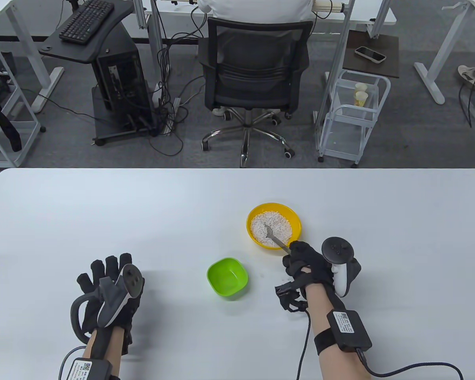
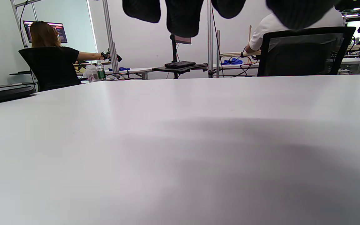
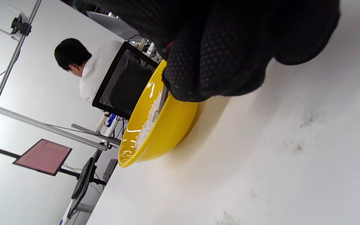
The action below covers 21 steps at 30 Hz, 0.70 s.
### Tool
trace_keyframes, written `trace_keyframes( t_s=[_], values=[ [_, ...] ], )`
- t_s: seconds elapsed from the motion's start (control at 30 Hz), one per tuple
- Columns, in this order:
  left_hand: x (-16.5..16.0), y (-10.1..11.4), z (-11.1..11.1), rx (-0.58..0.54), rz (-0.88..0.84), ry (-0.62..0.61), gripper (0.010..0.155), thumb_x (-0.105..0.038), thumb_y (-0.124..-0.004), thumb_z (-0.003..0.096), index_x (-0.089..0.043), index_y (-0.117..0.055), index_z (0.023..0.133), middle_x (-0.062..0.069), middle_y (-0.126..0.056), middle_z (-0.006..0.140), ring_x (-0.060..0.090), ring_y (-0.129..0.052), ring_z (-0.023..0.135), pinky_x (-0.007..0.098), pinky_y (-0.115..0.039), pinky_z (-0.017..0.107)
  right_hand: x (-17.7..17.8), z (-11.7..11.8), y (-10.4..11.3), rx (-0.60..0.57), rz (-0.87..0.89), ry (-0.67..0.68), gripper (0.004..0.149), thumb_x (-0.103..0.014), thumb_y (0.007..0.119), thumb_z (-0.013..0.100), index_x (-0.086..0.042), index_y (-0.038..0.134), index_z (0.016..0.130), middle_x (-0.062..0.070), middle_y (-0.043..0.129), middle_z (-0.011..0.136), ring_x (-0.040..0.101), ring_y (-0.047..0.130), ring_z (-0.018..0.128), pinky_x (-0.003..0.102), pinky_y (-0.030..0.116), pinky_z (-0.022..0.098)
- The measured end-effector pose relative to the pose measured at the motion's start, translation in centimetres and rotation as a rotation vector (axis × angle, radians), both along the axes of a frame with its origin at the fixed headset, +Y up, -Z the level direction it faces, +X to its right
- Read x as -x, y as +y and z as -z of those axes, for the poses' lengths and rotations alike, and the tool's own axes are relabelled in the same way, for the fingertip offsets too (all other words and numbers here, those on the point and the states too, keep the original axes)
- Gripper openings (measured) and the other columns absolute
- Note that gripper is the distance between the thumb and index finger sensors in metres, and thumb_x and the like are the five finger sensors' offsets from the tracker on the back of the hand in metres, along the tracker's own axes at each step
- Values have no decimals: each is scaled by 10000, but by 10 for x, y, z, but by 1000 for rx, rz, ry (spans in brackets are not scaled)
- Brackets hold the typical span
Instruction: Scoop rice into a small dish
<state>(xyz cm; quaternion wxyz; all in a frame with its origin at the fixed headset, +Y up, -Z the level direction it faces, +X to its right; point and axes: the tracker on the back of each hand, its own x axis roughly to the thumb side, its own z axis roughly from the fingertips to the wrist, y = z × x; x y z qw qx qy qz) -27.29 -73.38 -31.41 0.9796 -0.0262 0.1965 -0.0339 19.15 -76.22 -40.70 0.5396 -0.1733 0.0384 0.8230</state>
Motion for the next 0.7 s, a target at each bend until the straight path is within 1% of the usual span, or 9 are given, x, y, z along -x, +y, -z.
trace_keyframes(
  t_s=[0.07,0.2,0.4,0.6,0.63,0.7],
  values=[
    [2,0,-1,3,-11,6,702,-620,-648,472,-437,-397,1101,-73,-526,1247,272,-447,1181,615,-364,839,-2,-1,-2,15,45,-15,446,-127,666,550,34,716,964,184,985,632,383,966,432,678,698,521],
    [6,2,-2,-6,-26,21,703,-621,-647,473,-434,-395,1103,-72,-523,1248,273,-444,1182,616,-362,839,-9,-1,-2,15,74,-37,444,-128,661,551,27,714,964,185,977,644,391,958,451,684,684,532],
    [8,1,-1,2,-34,28,704,-620,-648,473,-434,-394,1103,-70,-522,1248,273,-443,1182,616,-360,839,-16,-1,4,-13,124,-48,439,-127,661,552,13,716,964,182,970,652,398,946,466,690,665,547],
    [13,0,-2,9,-57,42,706,-621,-647,473,-433,-393,1104,-63,-521,1249,276,-443,1181,619,-361,837,-16,-5,21,-62,169,35,436,-125,664,549,7,728,960,178,972,646,399,945,464,692,663,548],
    [13,0,-2,9,-56,44,704,-621,-647,473,-433,-395,1104,-63,-523,1248,277,-442,1181,618,-362,837,-16,-5,22,-55,181,49,436,-123,666,549,7,730,960,182,973,644,401,944,464,694,661,549],
    [14,0,-2,13,-51,50,704,-623,-645,474,-435,-391,1104,-68,-519,1250,275,-441,1182,617,-360,838,-17,-6,27,-18,216,143,437,-121,667,553,11,729,965,185,971,648,405,942,467,697,655,552]
  ],
)
